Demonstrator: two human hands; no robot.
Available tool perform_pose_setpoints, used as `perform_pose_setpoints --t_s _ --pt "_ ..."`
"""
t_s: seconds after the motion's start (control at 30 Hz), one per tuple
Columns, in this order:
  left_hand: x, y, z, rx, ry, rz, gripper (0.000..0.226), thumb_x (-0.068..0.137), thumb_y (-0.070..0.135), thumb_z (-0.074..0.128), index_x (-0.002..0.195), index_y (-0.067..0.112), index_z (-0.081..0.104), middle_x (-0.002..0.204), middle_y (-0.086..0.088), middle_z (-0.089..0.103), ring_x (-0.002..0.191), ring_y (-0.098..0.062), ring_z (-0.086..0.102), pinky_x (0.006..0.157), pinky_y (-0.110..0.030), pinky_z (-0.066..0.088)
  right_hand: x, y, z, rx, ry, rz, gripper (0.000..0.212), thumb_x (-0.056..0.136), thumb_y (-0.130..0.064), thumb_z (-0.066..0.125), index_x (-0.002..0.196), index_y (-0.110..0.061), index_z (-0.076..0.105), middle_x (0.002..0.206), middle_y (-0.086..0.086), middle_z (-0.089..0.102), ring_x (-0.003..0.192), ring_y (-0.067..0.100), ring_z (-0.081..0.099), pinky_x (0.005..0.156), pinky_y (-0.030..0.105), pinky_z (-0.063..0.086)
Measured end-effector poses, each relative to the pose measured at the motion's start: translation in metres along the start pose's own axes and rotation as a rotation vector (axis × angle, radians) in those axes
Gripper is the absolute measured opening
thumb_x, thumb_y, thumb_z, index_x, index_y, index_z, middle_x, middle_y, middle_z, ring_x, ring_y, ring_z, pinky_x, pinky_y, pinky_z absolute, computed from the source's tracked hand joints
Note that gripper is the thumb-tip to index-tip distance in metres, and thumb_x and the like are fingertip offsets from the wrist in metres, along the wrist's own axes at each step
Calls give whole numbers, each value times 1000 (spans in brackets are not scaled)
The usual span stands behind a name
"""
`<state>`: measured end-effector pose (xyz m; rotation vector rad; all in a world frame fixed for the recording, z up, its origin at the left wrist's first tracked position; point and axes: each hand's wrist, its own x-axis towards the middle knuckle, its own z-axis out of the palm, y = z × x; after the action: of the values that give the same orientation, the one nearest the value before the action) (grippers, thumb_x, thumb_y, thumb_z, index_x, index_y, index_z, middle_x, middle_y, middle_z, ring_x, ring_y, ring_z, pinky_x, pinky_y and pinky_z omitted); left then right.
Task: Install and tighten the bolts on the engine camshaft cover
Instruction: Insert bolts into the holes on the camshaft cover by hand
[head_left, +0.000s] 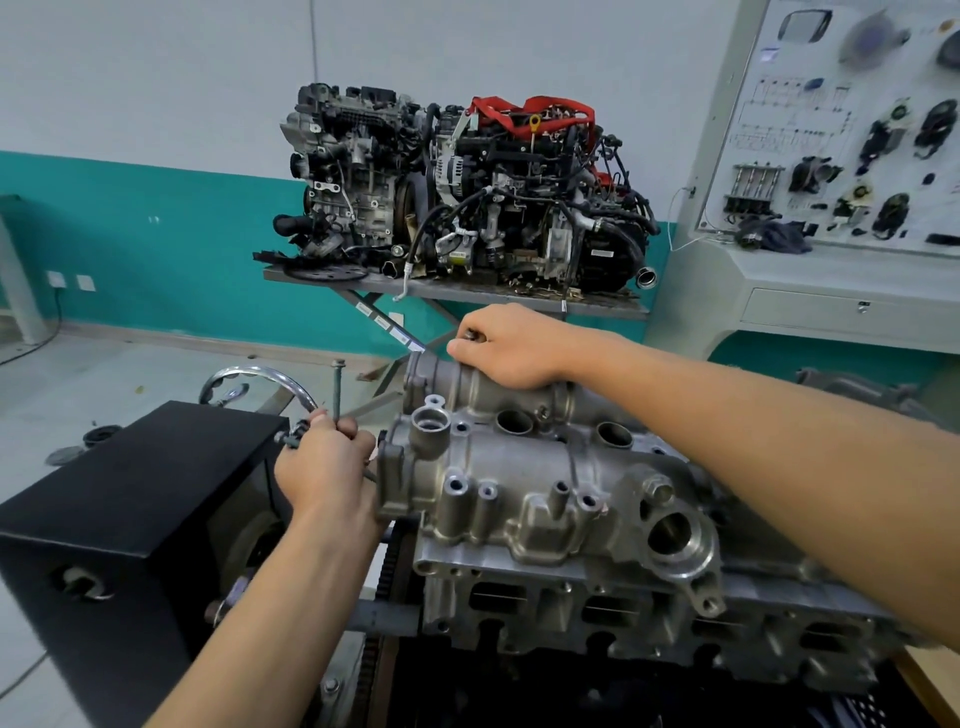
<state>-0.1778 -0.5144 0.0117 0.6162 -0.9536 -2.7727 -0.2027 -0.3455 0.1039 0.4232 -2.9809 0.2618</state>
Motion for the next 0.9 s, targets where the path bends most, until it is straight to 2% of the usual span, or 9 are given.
perform_pose_setpoints --t_s 0.1,0.2,0.27,0.4,0.47,0.53,0.6,0.77,0.9 --pt "1 3 2 -14 12 -17 16 101 1 43 91 12 47 55 2 44 30 -9 35 43 -18 32 2 -1 -2 -1 -3 19 49 105 -39 38 101 4 63 100 20 66 92 35 61 81 43 46" --pt "2 3 4 -57 16 -54 26 99 -3 39 80 13 46 42 4 42 27 -11 32 43 -15 29 4 0 -8 17 -1 42 53 105 -43 35 100 0 64 97 15 67 85 25 60 69 33 43" --pt "5 3 6 -57 24 -53 28 101 -1 39 77 13 44 39 5 42 26 -10 33 41 -12 29 4 1 -10 17 -1 50 53 105 -47 35 98 -3 66 94 12 67 81 22 60 67 32 43" --pt "11 3 6 -73 -40 -88 32 107 7 32 77 15 41 34 5 42 26 -11 36 42 -14 27 2 1 -12 10 -4 57 53 102 -49 41 101 -3 68 98 14 70 88 30 64 78 40 51" --pt "8 3 5 -55 -40 -83 28 104 5 36 79 16 44 35 6 44 27 -11 36 42 -16 27 2 1 -10 -17 -3 43 52 101 -49 45 106 -3 68 105 16 70 96 31 65 86 44 52" --pt "4 3 5 -40 -23 -52 27 102 1 39 80 15 45 35 7 45 28 -9 36 41 -17 28 3 0 -8 -19 0 35 52 100 -49 46 108 -3 69 107 16 70 98 32 65 87 45 52" --pt "-1 3 7 -20 -13 -35 25 102 1 42 81 14 46 39 6 46 30 -8 36 41 -21 29 1 0 -6 -16 16 34 50 100 -48 47 106 -3 69 105 15 71 97 31 65 87 44 52" --pt "-2 3 9 16 -2 -11 12 103 4 45 95 12 47 63 0 46 41 -10 36 46 -25 28 0 1 -3 -34 46 14 52 100 -49 47 104 -2 70 102 16 71 94 30 65 85 42 52" --pt "0 3 11 8 -8 -5 9 103 3 43 100 11 47 67 -1 45 46 -10 37 46 -23 29 0 4 -21 37 54 19 34 98 -44 55 97 -16 73 87 -3 71 84 19 66 74 31 52"
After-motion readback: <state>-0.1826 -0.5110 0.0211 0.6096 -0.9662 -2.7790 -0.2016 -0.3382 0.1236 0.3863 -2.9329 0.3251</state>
